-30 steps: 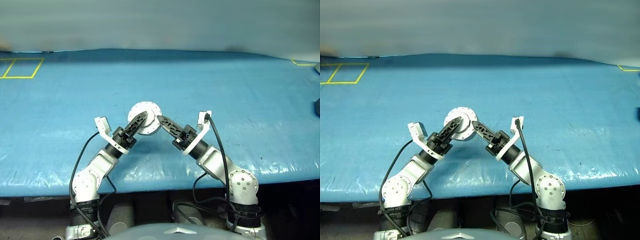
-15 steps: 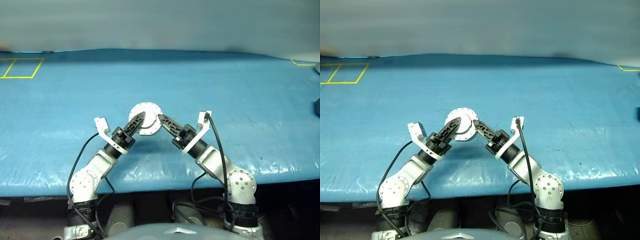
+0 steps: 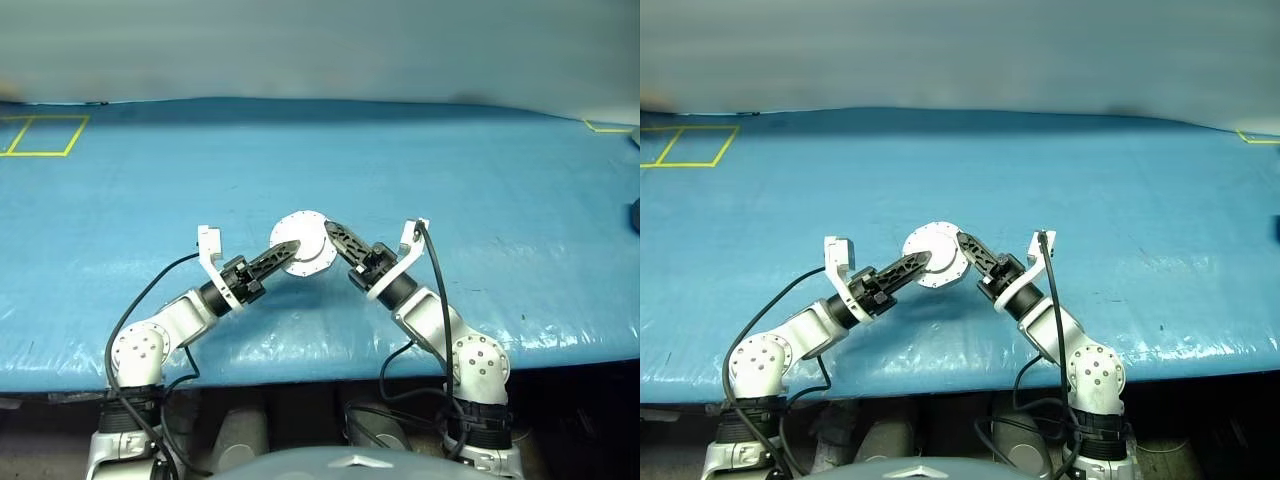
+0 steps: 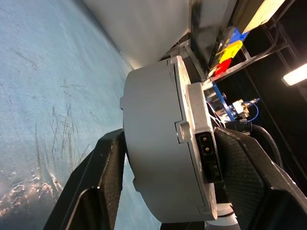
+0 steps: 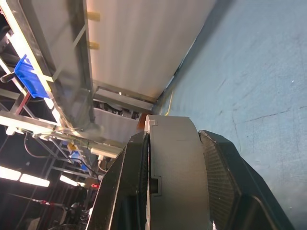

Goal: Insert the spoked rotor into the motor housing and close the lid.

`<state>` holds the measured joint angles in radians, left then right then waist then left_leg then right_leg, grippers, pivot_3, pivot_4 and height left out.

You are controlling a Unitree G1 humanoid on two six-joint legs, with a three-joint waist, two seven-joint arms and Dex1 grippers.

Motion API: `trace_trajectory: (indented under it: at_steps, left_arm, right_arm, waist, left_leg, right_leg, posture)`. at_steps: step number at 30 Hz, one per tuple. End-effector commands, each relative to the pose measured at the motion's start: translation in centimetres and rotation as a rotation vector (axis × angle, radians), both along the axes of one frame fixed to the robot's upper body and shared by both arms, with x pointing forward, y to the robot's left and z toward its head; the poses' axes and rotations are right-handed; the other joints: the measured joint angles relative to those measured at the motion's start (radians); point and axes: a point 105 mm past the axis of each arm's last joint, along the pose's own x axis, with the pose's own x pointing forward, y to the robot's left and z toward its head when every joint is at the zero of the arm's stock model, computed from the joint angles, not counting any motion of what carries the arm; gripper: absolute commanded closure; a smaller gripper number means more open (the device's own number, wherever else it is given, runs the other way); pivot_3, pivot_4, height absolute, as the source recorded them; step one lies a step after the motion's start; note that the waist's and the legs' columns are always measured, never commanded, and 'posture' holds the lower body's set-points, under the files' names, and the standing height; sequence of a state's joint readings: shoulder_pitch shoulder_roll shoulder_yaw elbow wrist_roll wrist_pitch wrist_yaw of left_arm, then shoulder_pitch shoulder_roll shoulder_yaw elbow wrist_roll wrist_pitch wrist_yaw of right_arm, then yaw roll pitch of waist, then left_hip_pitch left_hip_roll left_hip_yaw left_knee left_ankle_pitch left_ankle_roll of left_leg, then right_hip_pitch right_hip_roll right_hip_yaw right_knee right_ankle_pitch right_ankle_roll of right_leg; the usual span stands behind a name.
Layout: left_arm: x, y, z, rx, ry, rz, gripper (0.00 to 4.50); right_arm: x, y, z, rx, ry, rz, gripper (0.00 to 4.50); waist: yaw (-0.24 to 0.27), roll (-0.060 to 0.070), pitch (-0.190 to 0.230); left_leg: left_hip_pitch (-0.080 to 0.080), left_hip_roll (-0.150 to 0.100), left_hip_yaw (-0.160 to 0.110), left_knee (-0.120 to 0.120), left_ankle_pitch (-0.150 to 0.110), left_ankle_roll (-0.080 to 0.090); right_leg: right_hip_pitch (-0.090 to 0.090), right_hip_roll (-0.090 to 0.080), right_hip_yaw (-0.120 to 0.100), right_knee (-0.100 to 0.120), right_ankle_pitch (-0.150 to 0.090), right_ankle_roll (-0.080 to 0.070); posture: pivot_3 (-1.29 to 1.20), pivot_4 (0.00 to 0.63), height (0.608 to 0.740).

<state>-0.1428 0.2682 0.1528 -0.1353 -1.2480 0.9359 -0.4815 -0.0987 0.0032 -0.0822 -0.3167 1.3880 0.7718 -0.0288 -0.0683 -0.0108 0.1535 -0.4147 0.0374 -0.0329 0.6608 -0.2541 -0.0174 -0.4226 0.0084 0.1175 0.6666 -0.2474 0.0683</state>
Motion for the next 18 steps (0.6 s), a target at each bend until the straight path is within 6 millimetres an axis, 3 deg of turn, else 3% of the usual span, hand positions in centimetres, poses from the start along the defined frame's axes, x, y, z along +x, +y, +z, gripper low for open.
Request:
trace_trajectory:
  at_steps: [1,7,14,15,18]
  left_arm:
    - [-1.3,-2.6,0.5,0.010,-0.023,-0.138,1.87]
    - [-0.7,-2.5,0.8,-0.056,-0.037,-0.081,1.89]
    - [0.3,-2.4,-0.3,0.011,-0.007,-0.017,1.89]
    - [0.5,-2.3,-0.4,0.017,-0.002,-0.005,1.89]
    - [0.8,-2.2,-0.4,0.012,-0.006,0.019,1.89]
  right_arm:
    - [-0.3,1.8,2.0,0.023,-0.071,0.064,3.18]
    - [-0.3,1.9,1.8,-0.035,-0.086,0.057,3.18]
    - [-0.4,1.9,2.2,-0.091,-0.159,0.039,3.18]
    - [-0.5,2.0,2.3,-0.085,-0.164,0.044,2.49]
    - [-0.4,2.0,2.0,-0.099,-0.145,0.052,1.58]
  waist:
    - [-0.001,0.000,0.000]
    - [0.001,0.000,0.000]
    - [0.001,0.000,0.000]
    - [0.002,0.000,0.000]
    - [0.002,0.000,0.000]
  left_leg:
    - [0.000,0.000,0.000,0.000,0.000,0.000]
    - [0.000,0.000,0.000,0.000,0.000,0.000]
    - [0.000,0.000,0.000,0.000,0.000,0.000]
    - [0.000,0.000,0.000,0.000,0.000,0.000]
    - [0.000,0.000,0.000,0.000,0.000,0.000]
  right_leg:
    - [0.000,0.000,0.000,0.000,0.000,0.000]
    - [0.000,0.000,0.000,0.000,0.000,0.000]
    - [0.000,0.000,0.000,0.000,0.000,0.000]
    - [0.000,0.000,0.000,0.000,0.000,0.000]
    - [0.000,0.000,0.000,0.000,0.000,0.000]
  posture:
    - [0.00,0.150,0.740]
    - [0.00,0.150,0.740]
    - [0.00,0.150,0.740]
    - [0.00,0.150,0.740]
    - [0.00,0.150,0.740]
